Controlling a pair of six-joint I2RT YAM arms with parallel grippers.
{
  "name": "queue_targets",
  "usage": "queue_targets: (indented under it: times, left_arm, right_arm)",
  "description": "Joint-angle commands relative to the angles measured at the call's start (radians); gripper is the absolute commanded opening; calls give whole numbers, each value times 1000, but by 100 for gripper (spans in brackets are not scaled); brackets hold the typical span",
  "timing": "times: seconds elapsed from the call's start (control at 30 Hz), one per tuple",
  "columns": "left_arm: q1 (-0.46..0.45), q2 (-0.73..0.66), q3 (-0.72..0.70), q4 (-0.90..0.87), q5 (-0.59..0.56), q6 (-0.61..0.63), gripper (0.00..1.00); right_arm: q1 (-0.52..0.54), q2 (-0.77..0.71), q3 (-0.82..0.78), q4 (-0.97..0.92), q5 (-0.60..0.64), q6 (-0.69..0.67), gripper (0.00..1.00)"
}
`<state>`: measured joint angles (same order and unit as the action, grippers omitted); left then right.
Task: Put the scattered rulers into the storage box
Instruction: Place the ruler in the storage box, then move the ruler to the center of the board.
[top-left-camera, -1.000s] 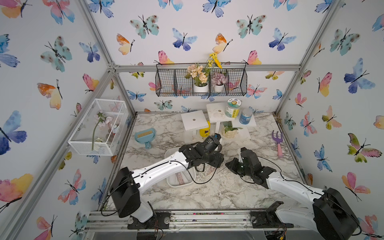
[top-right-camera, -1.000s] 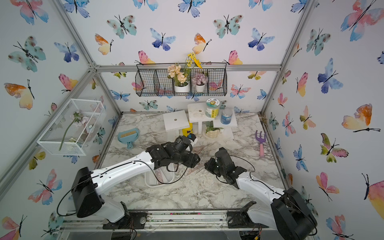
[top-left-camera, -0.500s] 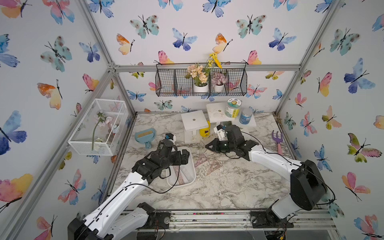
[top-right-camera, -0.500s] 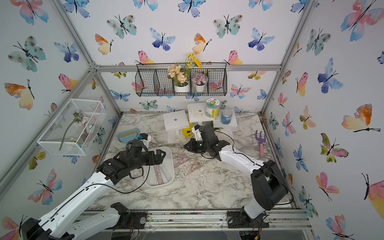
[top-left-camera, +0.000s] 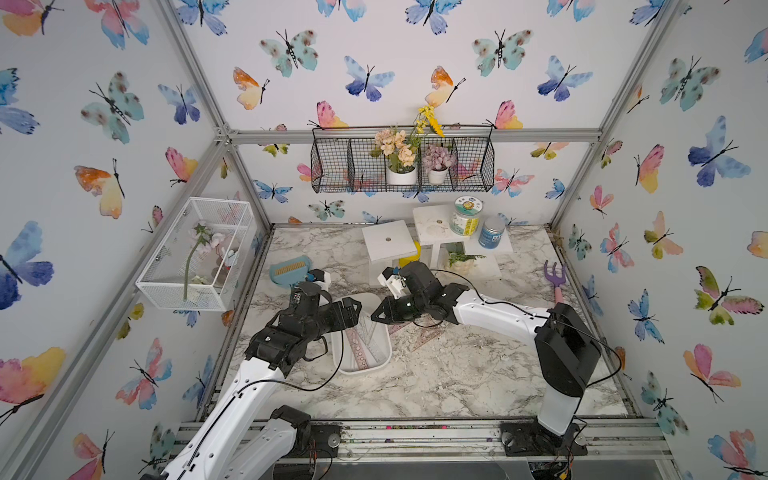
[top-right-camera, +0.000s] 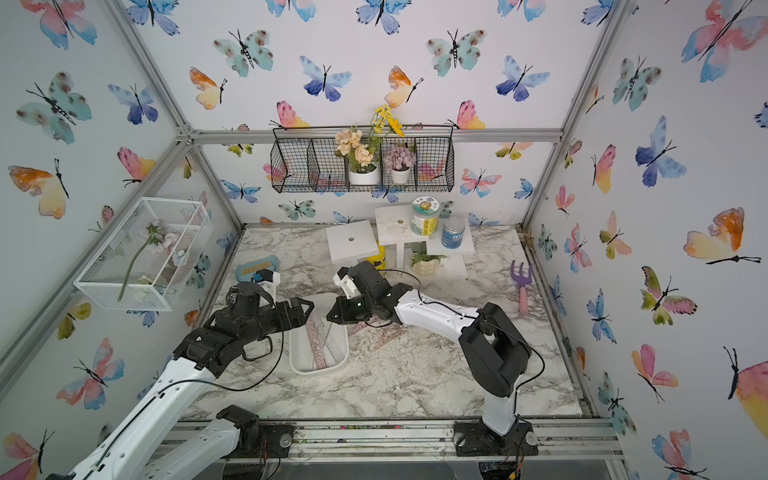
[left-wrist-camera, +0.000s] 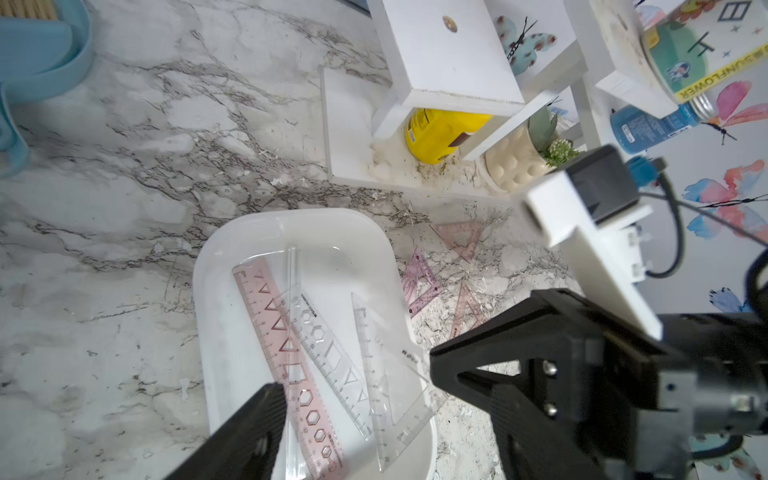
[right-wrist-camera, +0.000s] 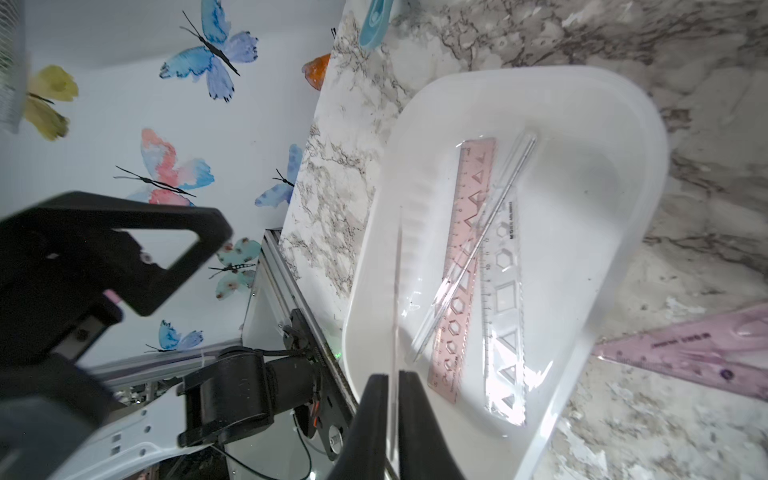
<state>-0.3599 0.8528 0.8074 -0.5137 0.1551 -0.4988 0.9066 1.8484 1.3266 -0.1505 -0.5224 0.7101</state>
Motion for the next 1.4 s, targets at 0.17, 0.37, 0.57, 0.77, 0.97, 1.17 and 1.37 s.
queue_targets:
  times: [0.17, 0.37, 0.57, 0.77, 0.97, 1.17, 1.37]
  left_arm:
    - [22, -13, -29, 15, 81, -9, 77]
    - [22, 4, -34, 37, 128, -7, 75]
    - [12, 92, -19, 44, 257, 37, 67]
    - [-120, 182, 14, 23, 155, 68, 64]
    - [-238, 307, 77, 21, 77, 89, 62]
    - [-318, 428, 145, 23, 13, 112, 59]
    - [-389, 575, 217, 11, -39, 137, 61]
  right_arm:
    - [17, -41, 35, -24, 103, -5, 48]
    - [5, -126, 43, -167, 336, -57, 50]
    - [-45, -160, 19, -364, 551, -83, 53]
    - [-136, -256, -182, -320, 522, -50, 55]
    - [-180, -301, -320, -274, 510, -31, 54]
    - [-187, -313, -362, -287, 554, -20, 43]
    - [-193, -347, -399, -305, 584, -9, 41]
